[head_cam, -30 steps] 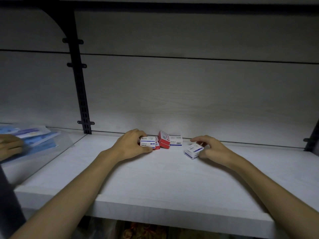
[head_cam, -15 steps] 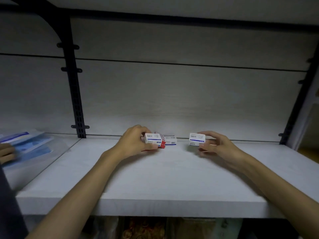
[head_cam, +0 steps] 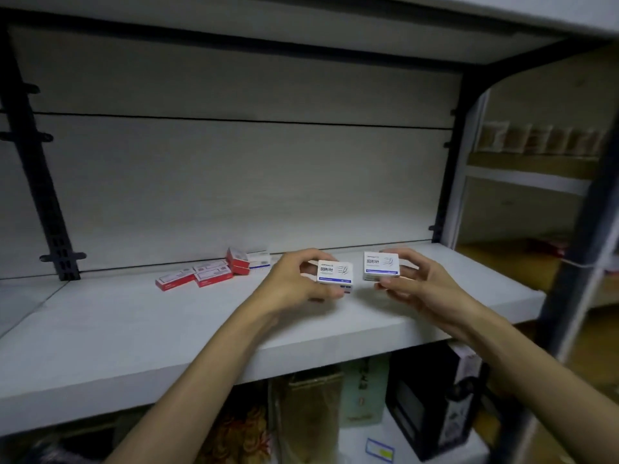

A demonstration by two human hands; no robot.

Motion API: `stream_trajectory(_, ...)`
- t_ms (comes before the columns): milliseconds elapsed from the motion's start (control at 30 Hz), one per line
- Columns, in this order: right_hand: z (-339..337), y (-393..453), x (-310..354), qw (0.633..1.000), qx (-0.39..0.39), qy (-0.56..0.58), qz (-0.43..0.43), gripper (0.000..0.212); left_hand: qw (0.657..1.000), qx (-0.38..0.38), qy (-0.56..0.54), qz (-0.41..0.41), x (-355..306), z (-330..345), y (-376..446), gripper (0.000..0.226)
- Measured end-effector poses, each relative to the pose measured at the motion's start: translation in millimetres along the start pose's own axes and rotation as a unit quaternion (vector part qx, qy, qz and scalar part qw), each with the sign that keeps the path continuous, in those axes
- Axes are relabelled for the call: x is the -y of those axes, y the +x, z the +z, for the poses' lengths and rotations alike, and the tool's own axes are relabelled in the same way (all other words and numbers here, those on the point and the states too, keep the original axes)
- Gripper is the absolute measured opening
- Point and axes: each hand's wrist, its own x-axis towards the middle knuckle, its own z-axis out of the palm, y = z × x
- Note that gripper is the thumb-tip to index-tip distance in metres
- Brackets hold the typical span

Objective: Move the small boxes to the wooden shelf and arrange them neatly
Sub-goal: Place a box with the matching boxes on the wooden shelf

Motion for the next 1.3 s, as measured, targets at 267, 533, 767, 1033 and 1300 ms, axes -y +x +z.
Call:
stream_trajectory(267, -91, -65, 22, 0.999, -0.016, -0.030, -0.001, 0.049, 0.995, 0.012, -0.098, -0.001, -35, 116, -7, 0.047)
stream_trajectory(533, -218, -132, 40, 0.999, 0.011, -0.052, 0.004, 0.054, 0.996, -0.018, -0.088, 0.022, -71, 257, -4, 0.047)
stream_trajectory(767, -325, -175, 49, 0.998, 0.008, -0.055, 0.012, 0.056, 0.997, -0.002, -0.082, 0.012, -98, 375, 6, 0.046)
stream_trajectory(1033, -428, -190, 62, 0.991, -0.009, -0.129, 0.026, 0.049, 0.998, 0.039, -0.038, 0.015, -120, 475, 50, 0.043)
stream_trajectory(1300, -530, -152, 46, 0.984, -0.045, -0.171, 0.023, 0.043, 0.999, 0.024, 0.014, 0.036, -126, 552, 121, 0.042)
